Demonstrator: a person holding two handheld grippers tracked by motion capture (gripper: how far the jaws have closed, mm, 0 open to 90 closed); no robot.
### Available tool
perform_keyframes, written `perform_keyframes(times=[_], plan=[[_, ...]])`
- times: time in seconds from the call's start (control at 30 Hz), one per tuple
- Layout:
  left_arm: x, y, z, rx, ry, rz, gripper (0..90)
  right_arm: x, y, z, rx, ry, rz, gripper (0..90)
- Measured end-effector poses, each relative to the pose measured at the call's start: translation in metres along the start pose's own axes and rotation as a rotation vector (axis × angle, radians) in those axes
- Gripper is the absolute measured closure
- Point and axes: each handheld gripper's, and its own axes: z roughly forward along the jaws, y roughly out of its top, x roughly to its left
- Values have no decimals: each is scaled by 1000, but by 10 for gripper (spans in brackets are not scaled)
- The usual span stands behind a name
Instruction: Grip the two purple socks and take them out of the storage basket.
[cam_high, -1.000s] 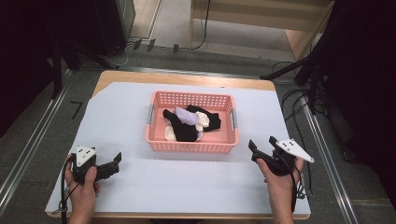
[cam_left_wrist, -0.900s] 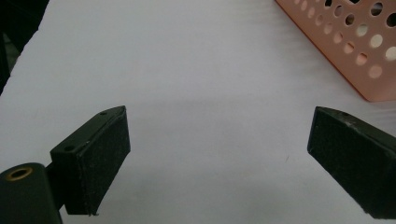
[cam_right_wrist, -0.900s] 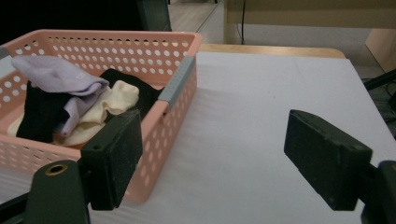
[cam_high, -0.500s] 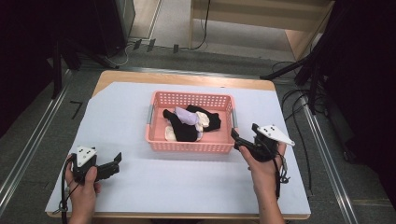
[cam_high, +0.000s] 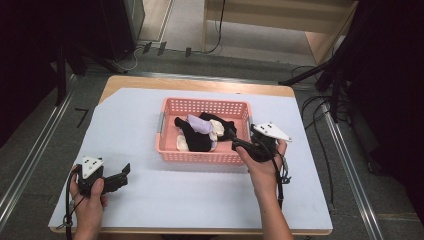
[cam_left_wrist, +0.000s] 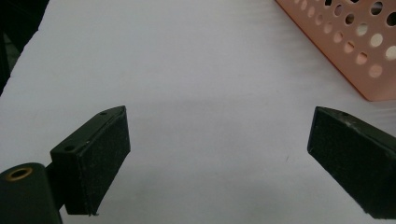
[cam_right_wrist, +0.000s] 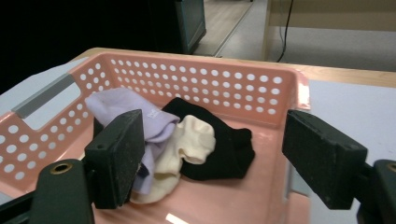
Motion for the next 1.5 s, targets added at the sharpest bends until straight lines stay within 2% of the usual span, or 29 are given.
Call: perform_keyframes(times=[0.33,0.47,0.5,0.73,0.8,0.87,0.93,1.07,1.1,1.17,1.27,1.37,1.5], plan=[[0,0,0,0,0,0,64,26,2,30,29,31,-14,238],[0,0,0,1,-1,-1,64,33,1,40,56,12,-30,194],[0,0,0,1,-2,-1,64,37,0,47,76,-13,-41,187],[0,0,1,3,-2,0,64,46,1,60,102,-17,-26,209],[0,0,1,5,1,2,64,47,2,62,113,-14,-20,236],[-1,0,1,5,3,3,64,48,3,64,120,-2,-10,310],[-1,0,0,4,3,2,64,49,3,65,97,21,-11,373],[0,0,1,2,0,2,64,54,4,67,76,14,-37,396],[0,0,1,2,-1,1,64,58,7,68,83,31,-13,433],[0,0,1,1,-1,-1,64,62,8,69,62,42,-10,439],[0,0,1,2,-3,1,64,68,10,74,82,83,-7,441],[0,0,1,2,-5,0,64,74,10,78,108,67,-34,434],[0,0,1,3,-6,0,64,78,10,87,135,61,-37,444]])
